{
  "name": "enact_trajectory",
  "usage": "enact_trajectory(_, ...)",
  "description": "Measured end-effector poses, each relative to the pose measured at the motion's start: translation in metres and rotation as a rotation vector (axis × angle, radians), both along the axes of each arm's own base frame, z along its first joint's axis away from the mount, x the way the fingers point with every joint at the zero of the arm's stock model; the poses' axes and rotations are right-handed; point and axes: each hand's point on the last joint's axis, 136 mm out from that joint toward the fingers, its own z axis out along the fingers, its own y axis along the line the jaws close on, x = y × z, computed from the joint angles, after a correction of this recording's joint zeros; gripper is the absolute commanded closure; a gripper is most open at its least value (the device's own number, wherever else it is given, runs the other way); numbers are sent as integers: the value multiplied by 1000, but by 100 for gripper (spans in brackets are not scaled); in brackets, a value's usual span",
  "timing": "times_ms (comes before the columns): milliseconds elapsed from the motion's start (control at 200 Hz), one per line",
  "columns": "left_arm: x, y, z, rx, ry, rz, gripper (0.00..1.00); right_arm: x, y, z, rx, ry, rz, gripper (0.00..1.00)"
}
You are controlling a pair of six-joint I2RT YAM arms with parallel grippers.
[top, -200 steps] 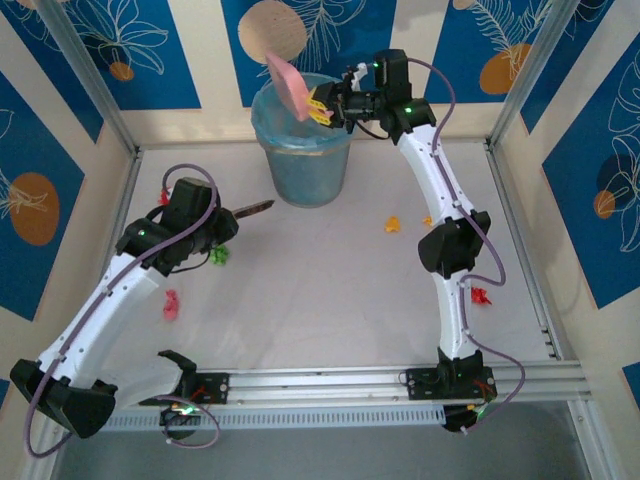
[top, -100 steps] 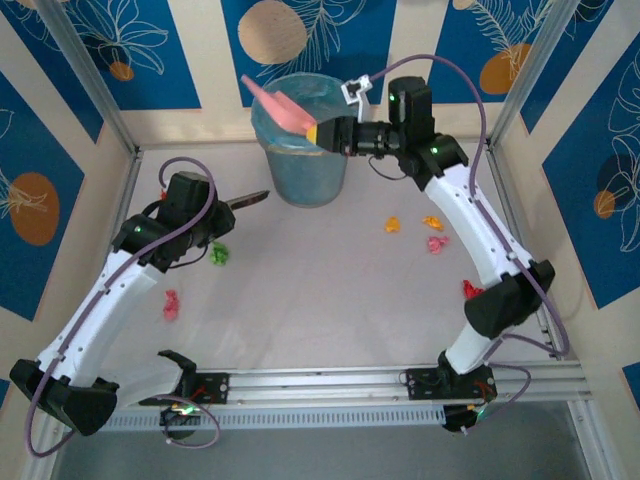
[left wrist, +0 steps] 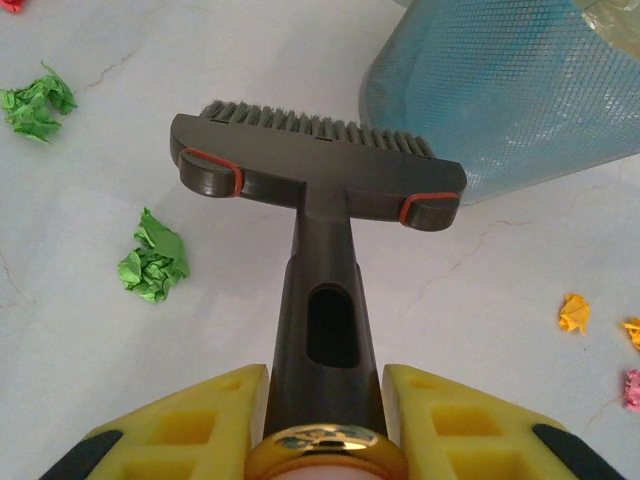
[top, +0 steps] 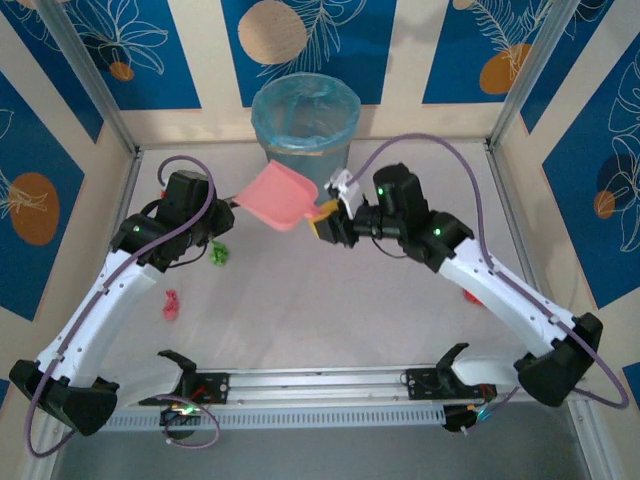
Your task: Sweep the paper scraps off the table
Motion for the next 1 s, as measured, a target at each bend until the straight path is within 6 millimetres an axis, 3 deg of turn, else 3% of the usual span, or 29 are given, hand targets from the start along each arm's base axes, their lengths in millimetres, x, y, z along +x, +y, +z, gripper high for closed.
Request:
enact_trajectory(295, -5, 5, -1, 14, 10, 10, 100, -36, -13, -59, -200, -123, -32, 100)
enact_trajectory(555, -10, 14, -1, 30, 19, 29, 100, -64, -15, -129, -377, -139, -24, 100)
enact_trajectory(815, -13, 19, -5, 40, 39, 45, 100, -68, 3, -196, -520, -86, -14, 100)
enact_trajectory(1000, -16, 22, -8, 39, 59, 58, 100, -69, 13, -231, -585, -46, -11, 100)
